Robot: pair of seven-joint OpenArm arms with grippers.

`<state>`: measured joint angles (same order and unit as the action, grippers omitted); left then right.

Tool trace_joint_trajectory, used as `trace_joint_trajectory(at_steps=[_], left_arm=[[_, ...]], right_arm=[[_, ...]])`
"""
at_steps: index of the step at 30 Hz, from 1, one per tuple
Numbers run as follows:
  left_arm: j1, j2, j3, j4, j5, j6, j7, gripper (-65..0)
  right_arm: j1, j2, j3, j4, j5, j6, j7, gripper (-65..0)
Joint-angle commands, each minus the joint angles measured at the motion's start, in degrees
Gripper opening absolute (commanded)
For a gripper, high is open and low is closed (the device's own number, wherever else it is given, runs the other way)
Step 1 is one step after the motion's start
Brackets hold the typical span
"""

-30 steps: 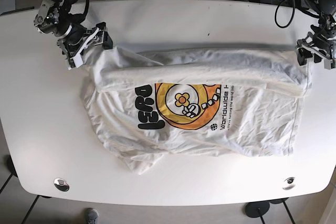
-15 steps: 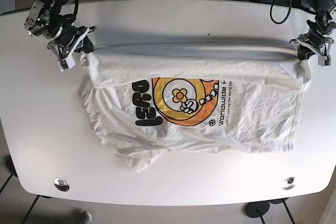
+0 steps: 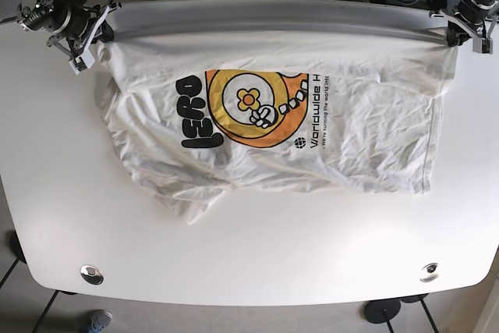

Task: Fold the T-shirt properly
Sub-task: 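Drag the shirt edge toward the robot with both grippers to flatten it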

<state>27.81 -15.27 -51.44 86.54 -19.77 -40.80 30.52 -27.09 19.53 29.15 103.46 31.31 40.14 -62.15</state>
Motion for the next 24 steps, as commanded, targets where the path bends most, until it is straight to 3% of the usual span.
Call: trace_joint_trajectory(at_steps=[1,3,5,6,8,9,11,17,24], left_arm=[[1.86,-0.43,-2.23,2.20,0.03,0.80,-0.76,-64.4],[2.56,-0.34,-2.49,3.26,0.03,0.80,1.43,-64.0],[2.56,-0.34,-2.49,3.70,-0.05,0.80,3.45,-63.6],[2.65,-0.34,-2.49,3.96,-0.05,0.80,4.07,-60.8],[2.65,-0.25,-2.41,5.19,0.03,0.80,5.56,-46.0],[2.65,-0.25,-2.41,5.81,0.03,0.80,5.83,-40.6],[2.65,-0.25,-2.41,7.30,-0.05,0.80,5.92,-37.5],[2.21,0.98,-2.23,16.71,-0.32,0.80,5.92,-39.3],[-4.03,5.38,-1.35,17.33,0.12,0.80,6.71,-39.3]], right_arm=[[-1.35,1.26,0.70,1.02,-0.76,-0.14,0.30,-62.3],[-2.67,1.26,0.88,1.02,-0.76,-0.14,0.39,-58.3],[-4.25,0.65,3.60,1.11,-0.76,-0.14,0.39,-48.2],[-4.69,0.47,5.01,1.46,-0.15,-0.14,0.39,-41.1],[-6.10,-1.20,10.19,3.84,3.20,-0.14,0.30,-21.9],[-6.62,-1.55,12.13,4.98,4.43,-0.14,0.30,-15.4],[-6.97,-2.34,14.68,7.09,6.71,-0.14,0.30,-7.3],[-4.51,-2.61,16.88,8.41,10.76,-0.14,0.30,-9.7],[3.93,-4.19,9.84,7.97,10.58,-0.14,0.13,-9.7]])
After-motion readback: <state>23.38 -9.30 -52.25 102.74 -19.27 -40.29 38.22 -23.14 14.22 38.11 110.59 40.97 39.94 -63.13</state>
